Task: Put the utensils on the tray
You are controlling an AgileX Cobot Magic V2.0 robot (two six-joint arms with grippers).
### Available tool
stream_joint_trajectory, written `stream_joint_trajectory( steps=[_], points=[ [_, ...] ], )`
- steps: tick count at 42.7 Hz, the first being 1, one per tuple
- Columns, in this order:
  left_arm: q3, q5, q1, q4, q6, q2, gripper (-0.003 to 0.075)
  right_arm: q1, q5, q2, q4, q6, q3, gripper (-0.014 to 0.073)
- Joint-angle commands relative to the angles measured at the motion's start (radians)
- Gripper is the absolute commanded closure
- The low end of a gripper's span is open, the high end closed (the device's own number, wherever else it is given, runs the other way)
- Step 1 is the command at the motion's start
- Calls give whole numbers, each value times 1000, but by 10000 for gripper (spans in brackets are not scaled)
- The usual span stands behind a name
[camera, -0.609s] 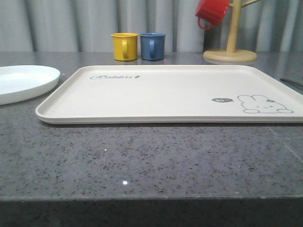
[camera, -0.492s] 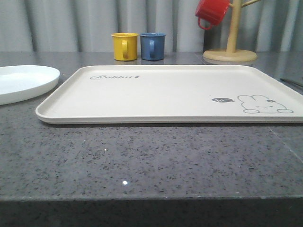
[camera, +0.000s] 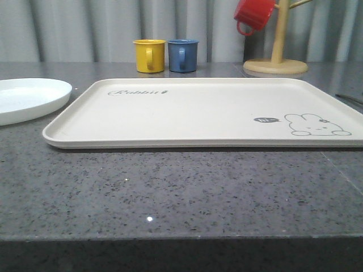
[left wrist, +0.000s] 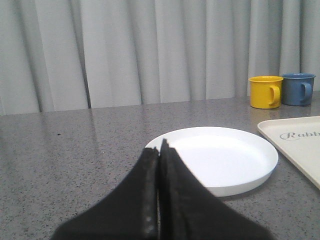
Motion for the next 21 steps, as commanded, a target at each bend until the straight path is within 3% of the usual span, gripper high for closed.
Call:
stream_joint_trajectory(
  steps=[1, 17, 21],
  points=[
    [14, -80, -21, -8, -1, -19, 741, -3, -87, -15, -13, -5, -1, 659],
    [14, -80, -36, -8, -1, -19, 741, -3, -89, -15, -13, -5, -1, 659],
    [14, -132, -36, -8, -1, -19, 741, -3, -111, -15, -12, -5, -9, 659]
  ],
)
